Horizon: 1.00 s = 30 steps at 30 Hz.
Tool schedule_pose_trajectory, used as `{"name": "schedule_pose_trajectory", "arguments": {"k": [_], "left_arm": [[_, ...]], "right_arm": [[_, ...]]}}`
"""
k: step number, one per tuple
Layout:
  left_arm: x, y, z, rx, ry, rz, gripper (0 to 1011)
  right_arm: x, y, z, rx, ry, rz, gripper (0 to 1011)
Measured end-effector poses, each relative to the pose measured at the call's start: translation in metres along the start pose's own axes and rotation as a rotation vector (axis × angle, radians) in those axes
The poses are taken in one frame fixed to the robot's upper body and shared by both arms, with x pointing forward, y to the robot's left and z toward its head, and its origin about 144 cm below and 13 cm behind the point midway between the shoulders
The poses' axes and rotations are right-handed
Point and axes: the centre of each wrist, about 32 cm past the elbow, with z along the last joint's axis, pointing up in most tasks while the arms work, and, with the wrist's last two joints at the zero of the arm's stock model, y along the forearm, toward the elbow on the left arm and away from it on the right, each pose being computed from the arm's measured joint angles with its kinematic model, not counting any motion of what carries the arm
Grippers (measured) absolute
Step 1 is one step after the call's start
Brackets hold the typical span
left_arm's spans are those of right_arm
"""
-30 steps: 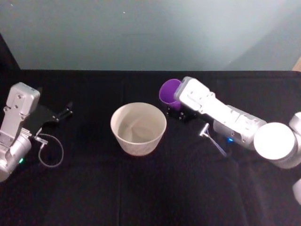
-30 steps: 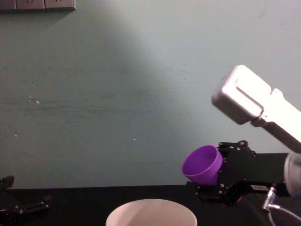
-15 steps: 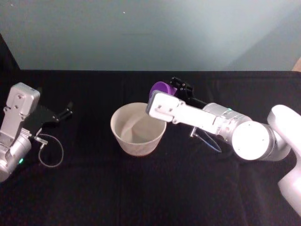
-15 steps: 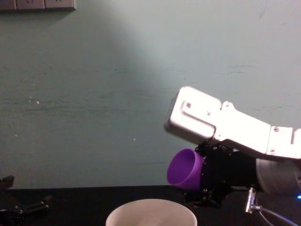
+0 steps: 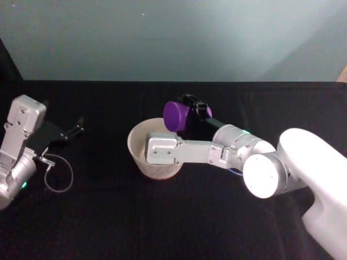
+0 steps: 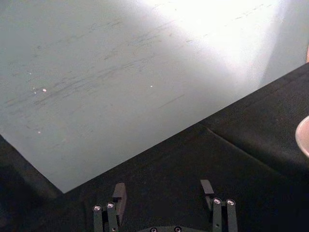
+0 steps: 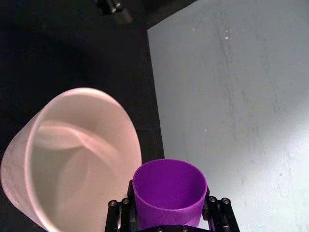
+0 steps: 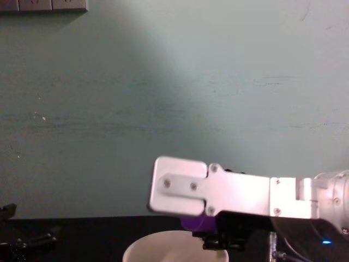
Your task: Pick up the cup and pour the mung beans from the cup into the bowl.
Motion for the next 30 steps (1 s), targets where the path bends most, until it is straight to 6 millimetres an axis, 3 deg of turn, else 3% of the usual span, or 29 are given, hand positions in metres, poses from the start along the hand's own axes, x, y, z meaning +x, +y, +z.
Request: {"name": "schedule_pose_trajectory", "arguments": {"k": [30], "left_arm": [[0.000,0.000,0.000,0.000,0.000,0.000,1000]], "right_arm": [[-0.005,0.008,0.023,-0.059,-0.217,0.000,734]]}}
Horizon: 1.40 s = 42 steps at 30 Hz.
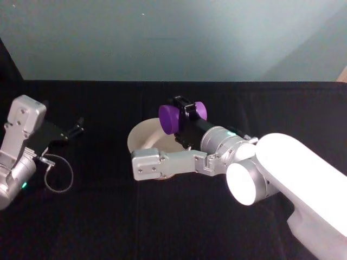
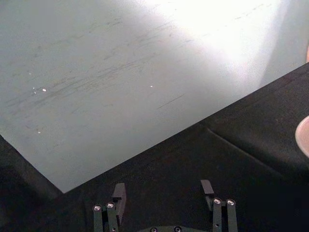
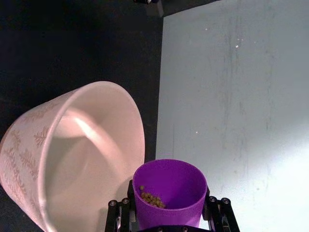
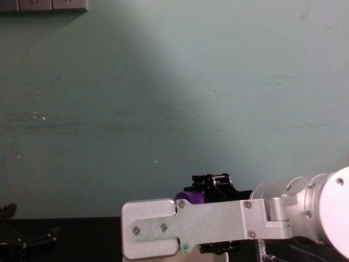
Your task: Pick up the cup and pour the mung beans from the cup into the bowl.
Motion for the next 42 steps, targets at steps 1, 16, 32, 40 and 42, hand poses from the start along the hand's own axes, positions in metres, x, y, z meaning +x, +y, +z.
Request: {"name": "schedule_pose_trajectory", "arguments": {"k": [1,16,32,40,42], "left_arm": [[0.000,0.000,0.000,0.000,0.000,0.000,1000],[0.000,0.000,0.000,0.000,0.000,0.000,1000],[0.000,0.000,0.000,0.000,0.000,0.000,1000],[0.000,0.000,0.000,0.000,0.000,0.000,1000],[0.000,0.000,0.000,0.000,0.000,0.000,1000]], "right_arm": [[0.000,0.000,0.000,0.000,-0.003,-0.001,734],[-0.001,0.003,0.008,-0.014,-0.075,0.013,735],[0.000,0.001,0.014,-0.025,-0.109,0.011,734],[-0.001,0.001,0.015,-0.028,-0.121,0.014,734],[-0.001,0.001,0.016,-0.028,-0.122,0.015,734]]}}
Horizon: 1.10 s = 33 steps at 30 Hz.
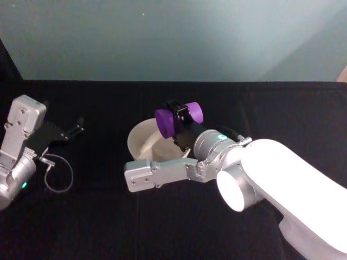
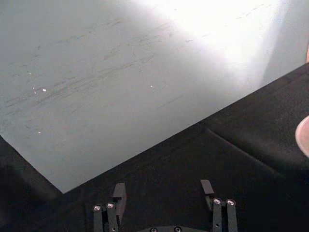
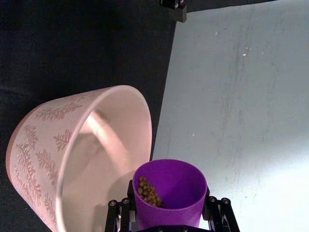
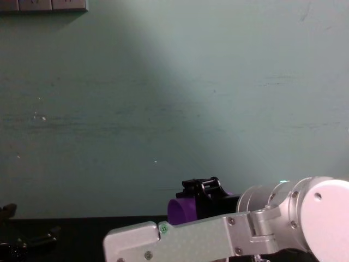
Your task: Pick up the cup and pour the mung beans from the cup into the bowl.
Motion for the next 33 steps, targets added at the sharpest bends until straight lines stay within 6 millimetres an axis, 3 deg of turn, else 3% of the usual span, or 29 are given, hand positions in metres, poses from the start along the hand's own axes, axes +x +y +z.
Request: {"name": "schedule_pose_trajectory", "arguments": {"k": [33], "left_arm": [[0.0000,0.0000,0.0000,0.000,0.000,0.000,1000]], "right_arm": [[0.0005,-0.0006,0.0061,-0.015,-0.044,0.008,734]]}}
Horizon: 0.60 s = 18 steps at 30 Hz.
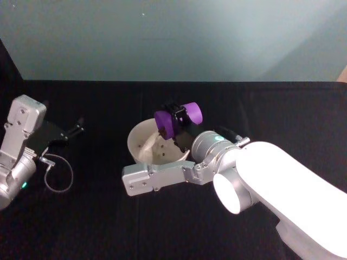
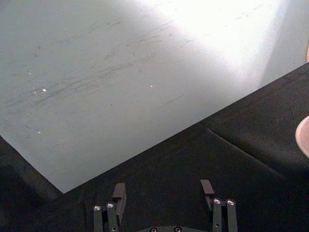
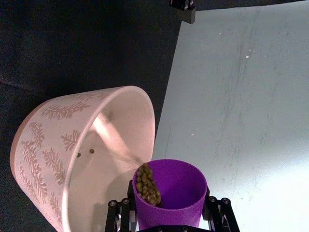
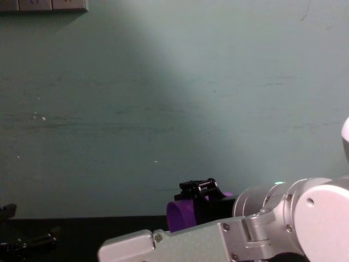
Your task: Pick up the cup and pour the mung beans from the cup into the bowl.
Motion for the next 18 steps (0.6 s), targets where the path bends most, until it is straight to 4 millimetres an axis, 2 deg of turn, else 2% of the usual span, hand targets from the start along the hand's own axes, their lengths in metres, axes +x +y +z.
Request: {"name": "schedule_pose_trajectory", "arguments": {"k": [18], "left_arm": [[0.0000,0.0000,0.0000,0.000,0.000,0.000,1000]], "right_arm": [[0.0000,-0.0004,-0.0003,-0.002,-0.007,-0.006,735]]}}
